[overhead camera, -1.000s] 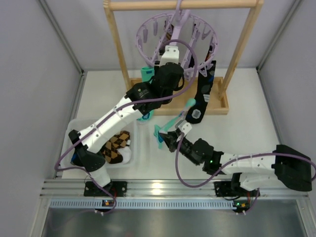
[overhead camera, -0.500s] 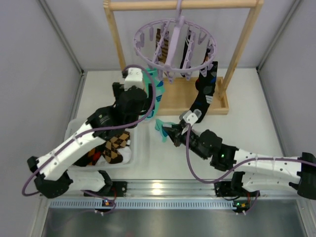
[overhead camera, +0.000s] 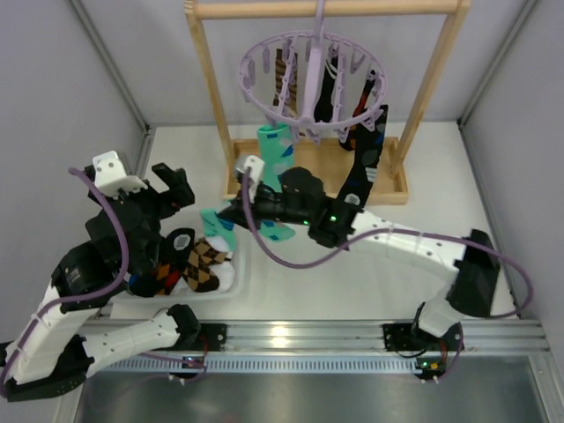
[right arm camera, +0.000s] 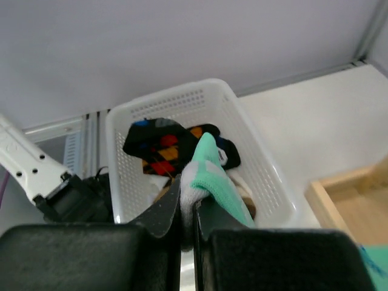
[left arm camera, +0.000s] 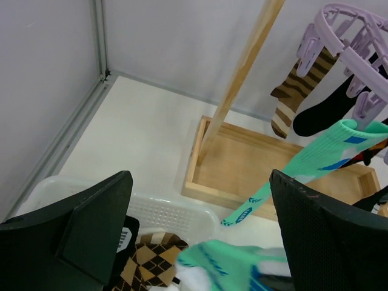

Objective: Remove the socks clipped to the hanger

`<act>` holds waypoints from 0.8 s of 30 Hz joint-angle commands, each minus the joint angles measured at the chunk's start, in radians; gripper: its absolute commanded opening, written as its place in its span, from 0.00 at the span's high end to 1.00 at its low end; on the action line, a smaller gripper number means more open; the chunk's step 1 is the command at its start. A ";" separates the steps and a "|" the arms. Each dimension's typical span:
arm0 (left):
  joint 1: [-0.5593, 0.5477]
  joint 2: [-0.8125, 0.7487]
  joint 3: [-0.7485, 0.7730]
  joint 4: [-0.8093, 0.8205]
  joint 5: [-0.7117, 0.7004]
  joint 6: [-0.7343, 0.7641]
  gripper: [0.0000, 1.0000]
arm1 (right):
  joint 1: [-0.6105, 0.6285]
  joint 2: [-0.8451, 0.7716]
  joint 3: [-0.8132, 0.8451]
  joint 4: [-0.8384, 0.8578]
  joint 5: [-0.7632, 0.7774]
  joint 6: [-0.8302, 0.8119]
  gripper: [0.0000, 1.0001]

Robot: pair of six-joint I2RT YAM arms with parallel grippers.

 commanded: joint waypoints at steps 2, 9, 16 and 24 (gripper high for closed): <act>0.001 0.013 0.015 -0.009 -0.052 0.011 0.02 | 0.028 0.285 0.352 -0.205 -0.207 -0.021 1.00; 0.001 -0.046 0.008 -0.009 -0.107 -0.005 0.02 | 0.080 0.672 0.582 -0.119 -0.330 0.129 1.00; 0.001 -0.065 -0.014 -0.007 -0.124 -0.005 0.01 | 0.078 0.631 0.514 -0.043 -0.308 0.154 0.71; 0.001 -0.049 -0.037 -0.006 -0.055 -0.014 0.02 | 0.051 0.351 0.282 -0.060 -0.160 0.109 0.05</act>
